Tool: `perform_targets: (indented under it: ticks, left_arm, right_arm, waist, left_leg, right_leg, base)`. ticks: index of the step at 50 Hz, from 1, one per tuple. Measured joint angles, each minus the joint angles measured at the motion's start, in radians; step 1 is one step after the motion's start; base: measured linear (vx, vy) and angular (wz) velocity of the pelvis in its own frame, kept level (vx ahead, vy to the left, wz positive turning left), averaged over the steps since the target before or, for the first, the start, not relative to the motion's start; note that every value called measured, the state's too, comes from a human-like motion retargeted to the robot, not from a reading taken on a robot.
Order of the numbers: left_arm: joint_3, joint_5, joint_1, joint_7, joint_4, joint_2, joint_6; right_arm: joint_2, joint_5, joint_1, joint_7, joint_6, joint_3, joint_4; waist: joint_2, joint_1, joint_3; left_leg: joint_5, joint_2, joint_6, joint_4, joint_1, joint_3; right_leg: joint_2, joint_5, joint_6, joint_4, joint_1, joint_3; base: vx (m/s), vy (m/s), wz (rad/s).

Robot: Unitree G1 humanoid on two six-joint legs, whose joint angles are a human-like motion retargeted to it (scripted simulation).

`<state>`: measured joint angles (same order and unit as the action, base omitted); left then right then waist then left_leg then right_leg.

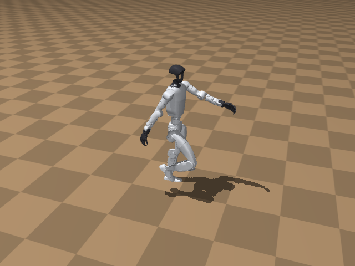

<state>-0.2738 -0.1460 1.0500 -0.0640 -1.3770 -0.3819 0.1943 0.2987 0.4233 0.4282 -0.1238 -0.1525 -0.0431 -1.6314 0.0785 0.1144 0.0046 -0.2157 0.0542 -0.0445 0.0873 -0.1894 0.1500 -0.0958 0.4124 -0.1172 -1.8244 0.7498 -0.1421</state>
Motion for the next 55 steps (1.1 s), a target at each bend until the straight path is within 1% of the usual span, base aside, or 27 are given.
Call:
perform_targets:
  ticks: [3, 5, 8, 10, 12, 13, 15, 17, 18, 20, 21, 22, 23, 25, 28, 31, 35, 37, 39, 40, 42, 45, 47, 48, 50, 53, 55]
  left_arm:
    - [-0.003, 0.005, 0.072, -0.010, 0.023, -0.018, 0.003]
    - [0.007, 0.008, 0.094, -0.023, 0.033, -0.013, 0.005]
    - [0.029, -0.022, 0.075, -0.032, 0.043, 0.021, 0.019]
    - [0.042, -0.067, 0.033, -0.029, 0.048, 0.058, 0.038]
    - [0.054, -0.123, -0.030, -0.012, 0.047, 0.101, 0.057]
    - [0.060, -0.145, -0.065, 0.001, 0.043, 0.120, 0.060]
    - [0.072, -0.140, -0.155, 0.001, 0.026, 0.154, 0.058]
    - [0.075, -0.092, -0.281, -0.012, -0.011, 0.181, 0.064]
    - [0.075, -0.063, -0.353, -0.015, -0.038, 0.191, 0.065]
    - [0.077, -0.019, -0.507, -0.046, -0.109, 0.206, 0.039]
    - [0.081, 0.006, -0.589, -0.099, -0.151, 0.210, 0.015]
    - [0.082, 0.021, -0.672, -0.147, -0.190, 0.215, -0.001]
    - [0.078, 0.015, -0.756, -0.184, -0.224, 0.222, -0.003]
    - [0.066, -0.014, -0.917, -0.219, -0.275, 0.232, 0.014]
    - [0.044, -0.051, -1.147, -0.258, -0.281, 0.230, 0.039]
    - [0.015, -0.070, -1.356, -0.301, -0.242, 0.217, 0.054]
    - [-0.037, -0.074, -1.546, -0.342, -0.221, 0.209, 0.051]
    - [-0.060, -0.085, -1.581, -0.352, -0.231, 0.213, 0.039]
    - [-0.071, -0.102, -1.575, -0.351, -0.237, 0.218, 0.026]
    - [-0.073, -0.110, -1.560, -0.346, -0.238, 0.220, 0.019]
    - [-0.058, -0.117, -1.501, -0.296, -0.232, 0.225, 0.027]
    - [-0.008, -0.127, -1.369, -0.162, -0.229, 0.241, 0.104]
    - [0.013, -0.186, -1.254, -0.112, -0.237, 0.259, 0.130]
    - [0.019, -0.207, -1.189, -0.101, -0.244, 0.266, 0.127]
    - [0.025, -0.189, -1.053, -0.085, -0.255, 0.274, 0.122]
    - [0.026, -0.098, -0.817, -0.064, -0.238, 0.262, 0.094]
    - [0.047, -0.046, -0.640, -0.039, -0.208, 0.238, 0.059]
  right_arm:
    - [0.004, -0.007, 0.044, -0.040, 0.007, -0.020, -0.006]
    - [0.002, -0.021, 0.044, -0.061, 0.013, -0.023, -0.011]
    - [-0.005, -0.019, -0.002, -0.059, 0.009, -0.012, -0.005]
    - [-0.011, -0.004, -0.061, -0.038, 0.000, -0.003, 0.001]
    - [-0.020, 0.001, -0.146, 0.002, 0.000, 0.007, 0.001]
    - [-0.027, -0.014, -0.201, 0.026, 0.012, 0.015, -0.005]
    - [-0.044, -0.064, -0.318, 0.058, 0.037, 0.020, -0.019]
    - [-0.066, -0.040, -0.453, 0.089, 0.030, -0.018, -0.032]
    - [-0.079, -0.002, -0.524, 0.107, 0.020, -0.051, -0.035]
    - [-0.105, 0.053, -0.667, 0.136, 0.018, -0.100, -0.026]
    - [-0.115, 0.067, -0.737, 0.143, 0.020, -0.100, -0.010]
    - [-0.122, 0.077, -0.804, 0.155, 0.015, -0.092, 0.012]
    - [-0.123, 0.078, -0.865, 0.176, -0.003, -0.067, 0.043]
    - [-0.120, 0.095, -0.986, 0.218, -0.048, -0.020, 0.110]
    - [-0.107, 0.171, -1.161, 0.258, -0.110, -0.028, 0.183]
    - [-0.081, 0.224, -1.310, 0.295, -0.158, -0.082, 0.216]
    - [-0.044, 0.226, -1.452, 0.329, -0.185, -0.128, 0.227]
    - [-0.035, 0.227, -1.484, 0.335, -0.193, -0.132, 0.231]
    - [-0.034, 0.226, -1.491, 0.337, -0.195, -0.124, 0.236]
    - [-0.035, 0.222, -1.487, 0.337, -0.194, -0.117, 0.239]
    - [-0.045, 0.204, -1.451, 0.339, -0.194, -0.098, 0.249]
    - [-0.071, 0.195, -1.342, 0.348, -0.240, -0.075, 0.271]
    - [-0.088, 0.113, -1.229, 0.349, -0.226, -0.053, 0.262]
    - [-0.094, 0.048, -1.162, 0.342, -0.198, -0.039, 0.250]
    - [-0.108, -0.037, -1.009, 0.307, -0.162, -0.028, 0.214]
    - [-0.120, -0.104, -0.771, 0.219, -0.103, -0.044, 0.117]
    - [-0.128, -0.137, -0.629, 0.167, -0.047, -0.055, 0.046]
  waist:
    - [0.005, 0.017, 0.005]
    - [0.005, 0.020, 0.000]
    - [0.003, 0.015, -0.013]
    - [0.000, 0.014, -0.010]
    - [-0.022, 0.014, 0.017]
    - [-0.042, 0.009, 0.044]
    - [-0.085, -0.037, 0.072]
    - [-0.116, -0.117, 0.093]
    - [-0.132, -0.161, 0.111]
    - [-0.183, -0.242, 0.156]
    - [-0.214, -0.253, 0.145]
    - [-0.236, -0.256, 0.120]
    - [-0.240, -0.245, 0.067]
    - [-0.240, -0.249, 0.004]
    - [-0.261, -0.314, -0.004]
    - [-0.276, -0.384, 0.002]
    - [-0.279, -0.442, -0.002]
    - [-0.283, -0.448, -0.013]
    - [-0.289, -0.447, -0.021]
    - [-0.293, -0.447, -0.022]
    - [-0.284, -0.469, 0.005]
    - [-0.198, -0.504, 0.072]
    - [-0.150, -0.480, 0.081]
    - [-0.133, -0.456, 0.084]
    - [-0.102, -0.394, 0.082]
    - [-0.079, -0.297, 0.061]
    - [-0.078, -0.241, 0.061]
  left_leg:
    - [-0.012, 0.003, 0.011, 0.000, -0.040, -0.012]
    - [-0.015, 0.004, 0.008, 0.000, -0.061, -0.019]
    - [-0.015, 0.000, 0.001, 0.000, -0.087, -0.030]
    - [-0.015, -0.004, -0.005, 0.000, -0.119, -0.043]
    - [-0.015, -0.024, -0.007, -0.001, -0.181, -0.068]
    - [-0.015, -0.041, -0.003, -0.005, -0.223, -0.079]
    - [-0.001, -0.082, 0.022, -0.025, -0.279, -0.074]
    - [0.045, -0.116, 0.056, -0.076, -0.310, -0.021]
    - [0.069, -0.134, 0.069, -0.121, -0.321, 0.015]
    - [0.052, -0.178, 0.071, -0.310, -0.293, 0.094]
    - [-0.037, -0.169, 0.066, -0.566, -0.162, 0.126]
    - [-0.124, -0.148, 0.068, -0.822, -0.014, 0.150]
    - [-0.209, -0.103, 0.083, -1.080, 0.168, 0.160]
    - [-0.331, -0.031, 0.132, -1.446, 0.434, 0.170]
    - [-0.416, 0.023, 0.190, -1.708, 0.649, 0.198]
    - [-0.436, 0.057, 0.199, -1.787, 0.797, 0.210]
    - [-0.403, 0.059, 0.163, -1.656, 0.924, 0.190]
    - [-0.358, 0.054, 0.158, -1.478, 0.931, 0.203]
    - [-0.304, 0.052, 0.161, -1.228, 0.881, 0.251]
    - [-0.277, 0.047, 0.161, -1.077, 0.836, 0.286]
    - [-0.207, 0.008, 0.134, -0.672, 0.649, 0.373]
    - [-0.036, -0.029, 0.087, -0.128, 0.327, 0.450]
    - [0.070, -0.028, 0.054, -0.002, 0.228, 0.437]
    - [0.090, -0.020, 0.023, -0.001, 0.202, 0.424]
    - [0.105, -0.007, -0.021, 0.000, 0.153, 0.381]
    - [0.084, 0.002, -0.041, 0.000, 0.126, 0.294]
    - [0.065, -0.001, -0.053, 0.000, 0.117, 0.238]
  right_leg:
    - [-0.023, 0.027, -0.001, 0.124, 0.030, -0.030]
    - [-0.037, 0.031, 0.010, 0.278, 0.019, -0.053]
    - [-0.056, -0.008, 0.046, 0.641, -0.071, -0.102]
    - [-0.053, -0.060, 0.088, 0.979, -0.199, -0.143]
    - [-0.040, -0.155, 0.151, 1.389, -0.400, -0.169]
    - [-0.033, -0.239, 0.187, 1.584, -0.514, -0.174]
    - [-0.029, -0.402, 0.244, 1.815, -0.659, -0.156]
    - [-0.024, -0.456, 0.268, 1.899, -0.747, -0.104]
    - [-0.028, -0.450, 0.276, 1.908, -0.786, -0.068]
    - [-0.067, -0.432, 0.288, 1.912, -0.863, 0.005]
    - [-0.096, -0.426, 0.284, 1.912, -0.863, 0.019]
    - [-0.114, -0.418, 0.278, 1.910, -0.848, 0.027]
    - [-0.111, -0.410, 0.268, 1.903, -0.801, 0.024]
    - [-0.102, -0.386, 0.263, 1.884, -0.741, 0.028]
    - [-0.108, -0.345, 0.272, 1.848, -0.724, 0.072]
    - [-0.111, -0.308, 0.273, 1.830, -0.736, 0.114]
    - [-0.110, -0.278, 0.272, 1.838, -0.771, 0.138]
    - [-0.117, -0.260, 0.270, 1.825, -0.776, 0.140]
    - [-0.125, -0.242, 0.272, 1.805, -0.781, 0.139]
    - [-0.130, -0.233, 0.276, 1.793, -0.785, 0.139]
    - [-0.130, -0.216, 0.292, 1.772, -0.829, 0.154]
    - [-0.067, -0.188, 0.303, 1.740, -0.959, 0.184]
    - [-0.030, -0.179, 0.283, 1.683, -1.000, 0.182]
    - [-0.016, -0.186, 0.269, 1.637, -1.008, 0.172]
    - [0.011, -0.236, 0.234, 1.471, -0.984, 0.131]
    - [0.010, -0.329, 0.179, 0.981, -0.761, 0.039]
    - [-0.007, -0.318, 0.141, 0.666, -0.592, 0.009]
  base:
    - [0.50, -0.03, 0.28]
    - [0.50, -0.05, 0.24]
    - [0.52, -0.07, 0.27]
    - [0.57, -0.10, 0.44]
    - [0.64, -0.13, 0.51]
    - [0.66, -0.17, 0.15]
    - [0.65, -0.20, -0.57]
    - [0.62, -0.22, -1.51]
    - [0.61, -0.22, -1.88]
    - [0.56, -0.20, -1.74]
    - [0.46, -0.16, -0.87]
    - [0.37, -0.11, 0.06]
    - [0.37, -0.06, 0.34]
    - [0.41, -0.02, 0.19]
    - [0.48, 0.00, -0.57]
    - [0.50, 0.03, -0.76]
    - [0.48, 0.08, -0.45]
    - [0.48, 0.14, -0.07]
    - [0.51, 0.15, 0.03]
    - [0.56, 0.16, -0.17]
    - [0.64, 0.19, -0.62]
    - [0.71, 0.27, -0.79]
    - [0.67, 0.32, 0.12]
    - [0.63, 0.32, 0.74]
    - [0.61, 0.31, 1.23]
    - [0.53, 0.24, 1.53]
    - [0.51, 0.15, 1.45]
